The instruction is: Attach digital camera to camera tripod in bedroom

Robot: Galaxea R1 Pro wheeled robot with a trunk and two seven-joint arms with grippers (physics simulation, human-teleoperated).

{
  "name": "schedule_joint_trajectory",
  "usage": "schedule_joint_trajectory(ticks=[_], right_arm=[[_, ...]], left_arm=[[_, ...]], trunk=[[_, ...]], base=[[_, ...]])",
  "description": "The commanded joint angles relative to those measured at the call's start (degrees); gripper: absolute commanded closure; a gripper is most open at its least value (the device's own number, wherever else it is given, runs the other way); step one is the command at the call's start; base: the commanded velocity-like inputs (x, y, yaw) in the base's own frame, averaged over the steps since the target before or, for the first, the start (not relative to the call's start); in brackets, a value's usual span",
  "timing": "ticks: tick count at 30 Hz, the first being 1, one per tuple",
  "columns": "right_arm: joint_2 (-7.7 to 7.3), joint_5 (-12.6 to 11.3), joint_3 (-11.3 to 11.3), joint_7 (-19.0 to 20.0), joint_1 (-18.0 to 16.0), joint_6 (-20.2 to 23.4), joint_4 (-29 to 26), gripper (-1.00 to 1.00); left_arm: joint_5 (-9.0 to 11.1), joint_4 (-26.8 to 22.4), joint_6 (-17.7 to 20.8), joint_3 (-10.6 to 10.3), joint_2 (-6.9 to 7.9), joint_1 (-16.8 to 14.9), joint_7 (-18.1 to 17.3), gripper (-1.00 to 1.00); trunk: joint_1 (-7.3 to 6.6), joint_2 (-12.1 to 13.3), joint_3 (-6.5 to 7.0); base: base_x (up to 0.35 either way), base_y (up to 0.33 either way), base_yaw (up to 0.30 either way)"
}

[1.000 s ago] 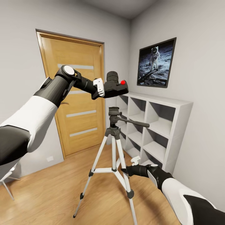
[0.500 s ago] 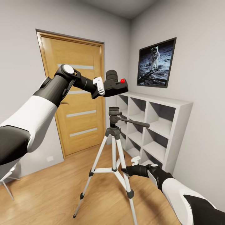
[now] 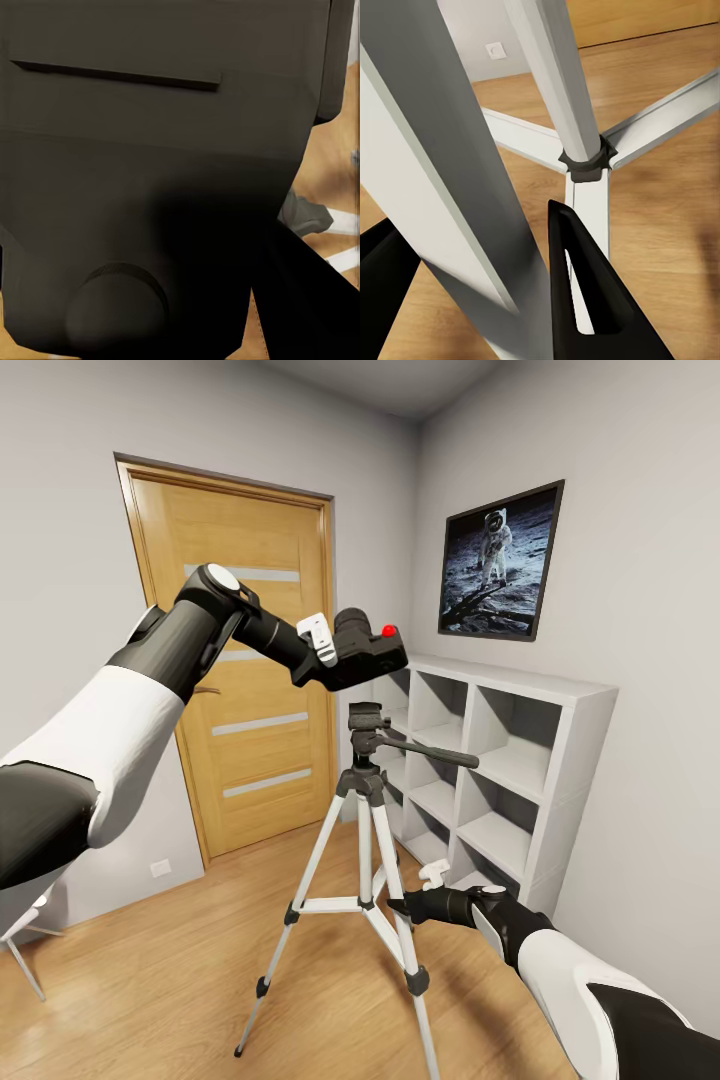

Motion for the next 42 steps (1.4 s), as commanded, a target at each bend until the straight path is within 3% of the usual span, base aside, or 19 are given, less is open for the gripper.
schedule_joint_trajectory(ticks=[1, 10, 19, 36, 42], right_arm=[[0.03, 0.86, 1.38, 0.19, -0.01, 0.52, -0.1, 1.0], [0.03, 0.86, 1.34, 0.21, -0.01, 0.52, -0.1, 1.0], [0.03, 0.86, 1.36, 0.23, -0.01, 0.52, -0.1, 1.0], [0.03, 0.79, 1.36, 0.17, -0.02, 0.52, -0.1, 1.0], [0.03, 0.78, 1.36, 0.15, -0.01, 0.52, -0.1, 1.0]], left_arm=[[-0.13, -0.1, 0.65, -0.15, 0.08, -0.06, -0.49, 1.0], [-0.03, 0.07, 1.43, 0.2, 0.2, -0.06, -0.89, 1.0], [-0.85, 0.17, 6.2, 0.29, 0.15, -0.06, -0.63, 1.0], [-1.03, -0.04, 6.13, -0.15, 0.62, -0.06, -0.75, 1.0], [-0.98, -0.18, 5.82, -2.81, 1.62, -0.06, -0.92, 1.0]], trunk=[[0.01, -0.05, -0.09], [0.01, -0.05, -0.09], [0.01, -0.05, -0.09], [0.01, -0.05, -0.09], [0.01, -0.05, -0.09]], base=[[0.0, 0.0, 0.0], [0.0, 0.0, 0.0], [0.0, 0.0, 0.0], [0.0, 0.0, 0.0], [0.0, 0.0, 0.0]])
